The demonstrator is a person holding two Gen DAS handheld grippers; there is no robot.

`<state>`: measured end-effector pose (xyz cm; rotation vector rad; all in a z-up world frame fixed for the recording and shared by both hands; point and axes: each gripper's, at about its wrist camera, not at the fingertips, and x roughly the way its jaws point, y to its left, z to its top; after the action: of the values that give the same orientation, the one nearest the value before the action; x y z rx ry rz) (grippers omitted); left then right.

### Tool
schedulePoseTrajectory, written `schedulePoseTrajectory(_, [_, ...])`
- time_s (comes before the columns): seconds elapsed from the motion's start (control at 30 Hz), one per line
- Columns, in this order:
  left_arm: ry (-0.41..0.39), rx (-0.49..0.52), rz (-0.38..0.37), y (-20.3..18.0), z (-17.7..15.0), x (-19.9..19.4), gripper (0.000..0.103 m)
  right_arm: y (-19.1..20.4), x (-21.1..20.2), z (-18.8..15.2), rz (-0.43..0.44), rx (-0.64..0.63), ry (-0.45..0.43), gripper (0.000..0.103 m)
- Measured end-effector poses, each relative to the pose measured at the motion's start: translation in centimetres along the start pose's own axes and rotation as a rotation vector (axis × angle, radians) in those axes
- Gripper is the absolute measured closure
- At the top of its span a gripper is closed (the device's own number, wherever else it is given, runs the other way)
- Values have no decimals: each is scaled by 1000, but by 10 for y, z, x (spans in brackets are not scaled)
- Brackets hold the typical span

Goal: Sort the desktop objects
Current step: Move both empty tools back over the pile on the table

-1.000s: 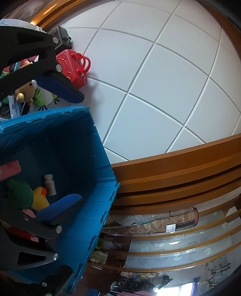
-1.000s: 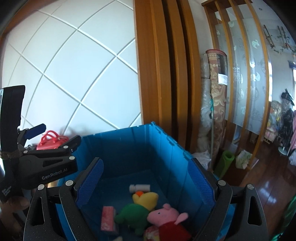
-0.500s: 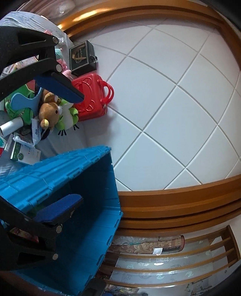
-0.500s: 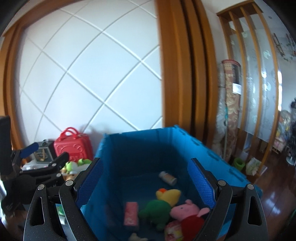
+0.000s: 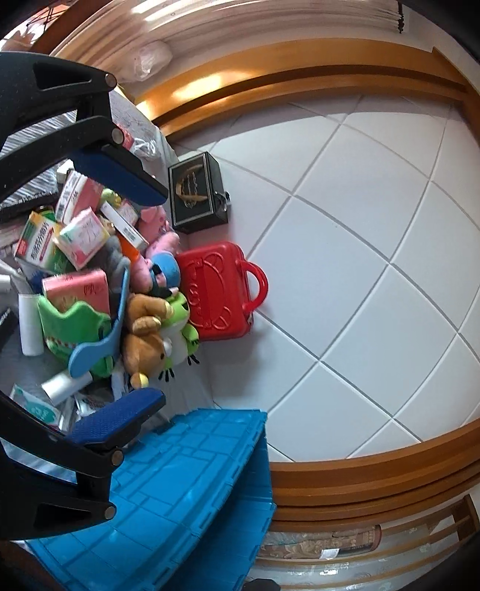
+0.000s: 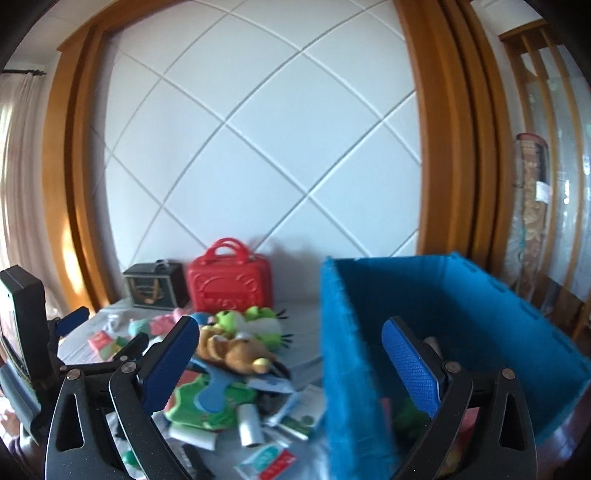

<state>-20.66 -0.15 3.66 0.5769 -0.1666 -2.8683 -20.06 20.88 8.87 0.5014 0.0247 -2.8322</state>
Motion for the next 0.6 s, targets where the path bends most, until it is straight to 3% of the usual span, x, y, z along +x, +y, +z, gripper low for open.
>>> schedulePoseTrajectory(0.33, [94, -10, 100, 77, -69, 22, 3, 90, 58, -58, 187, -49, 165, 2])
schedulePoseTrajectory(0.47, [130, -38, 118, 90, -86, 26, 3, 113, 91, -76, 257, -105, 233, 2])
schedulePoseTrajectory(0.6, [156, 9, 110, 84, -105, 25, 3, 124, 110, -87, 298, -139, 273, 2])
